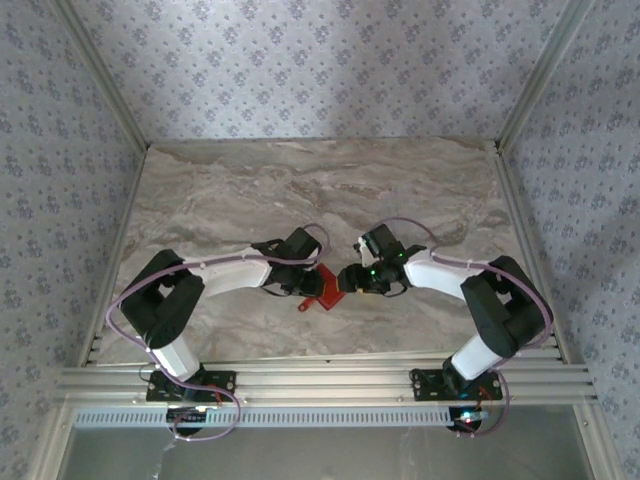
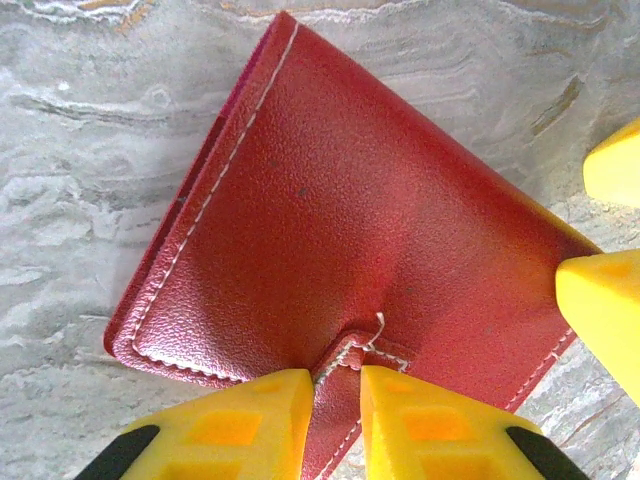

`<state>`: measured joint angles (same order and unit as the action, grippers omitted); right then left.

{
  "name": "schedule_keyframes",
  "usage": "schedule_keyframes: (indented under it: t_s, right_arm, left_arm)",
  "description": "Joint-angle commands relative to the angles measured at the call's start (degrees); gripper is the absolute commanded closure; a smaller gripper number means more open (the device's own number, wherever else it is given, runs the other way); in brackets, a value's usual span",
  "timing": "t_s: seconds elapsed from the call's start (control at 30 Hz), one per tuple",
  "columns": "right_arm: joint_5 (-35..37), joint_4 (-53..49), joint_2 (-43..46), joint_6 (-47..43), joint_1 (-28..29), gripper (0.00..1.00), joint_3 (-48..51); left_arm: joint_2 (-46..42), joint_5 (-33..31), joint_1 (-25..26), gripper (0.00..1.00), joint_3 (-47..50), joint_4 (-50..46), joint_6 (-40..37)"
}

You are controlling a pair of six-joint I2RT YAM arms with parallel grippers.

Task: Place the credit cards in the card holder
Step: Turn over the card holder at the center of the table.

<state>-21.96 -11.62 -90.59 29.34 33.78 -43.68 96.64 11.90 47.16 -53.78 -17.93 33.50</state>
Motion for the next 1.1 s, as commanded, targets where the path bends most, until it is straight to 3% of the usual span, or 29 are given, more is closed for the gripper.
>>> schedule_keyframes:
  t_s: [0.0, 0.2, 0.53, 0.7, 0.83, 0.87, 0.97, 1.03, 1.07]
  right_arm:
    - [-7.6, 8.8, -4.3, -0.1, 0.8, 0.35, -1.1]
    - [-13.0, 14.1, -7.9, 1.2, 1.2, 0.36, -1.3]
    - [-19.9, 21.0, -12.9, 3.2, 4.5, 0.48, -3.9]
    - [-22.7, 25.6, -13.0, 5.1, 5.1, 0.63, -3.0]
    - [-25.4, 29.6, -10.2, 6.3, 4.4, 0.91, -0.6]
    - [-24.9, 28.9, -8.7, 6.3, 4.0, 0.98, 0.0]
    - [-21.0, 23.9, -2.8, 4.6, 2.4, 1.0, 1.8]
    - [-13.7, 16.5, 2.8, 2.4, 1.6, 1.0, 2.4]
    - [-6.1, 9.1, 6.3, 0.4, 1.9, 1.0, 1.6]
  left_arm:
    - [1.3, -3.0, -0.1, 0.78, 3.2, -3.4, 0.2]
    - [0.8, -2.7, -0.5, 0.79, 5.2, -2.4, 0.2]
    - [0.4, -1.3, -1.6, 0.79, 7.3, -0.2, 0.7]
    - [0.0, -1.2, -1.9, 0.79, 7.6, -0.1, 0.7]
    - [-0.3, 0.5, -2.7, 0.79, 7.9, 0.7, 0.7]
    - [-0.9, 1.2, -3.3, 0.78, 8.2, 1.1, 0.8]
    - [-4.3, 3.0, -5.7, 0.7, 10.1, 2.5, 1.1]
    - [-7.8, 2.8, -7.7, 0.62, 11.7, 2.4, 1.2]
    - [-9.6, 2.0, -8.8, 0.59, 12.5, 2.0, 1.2]
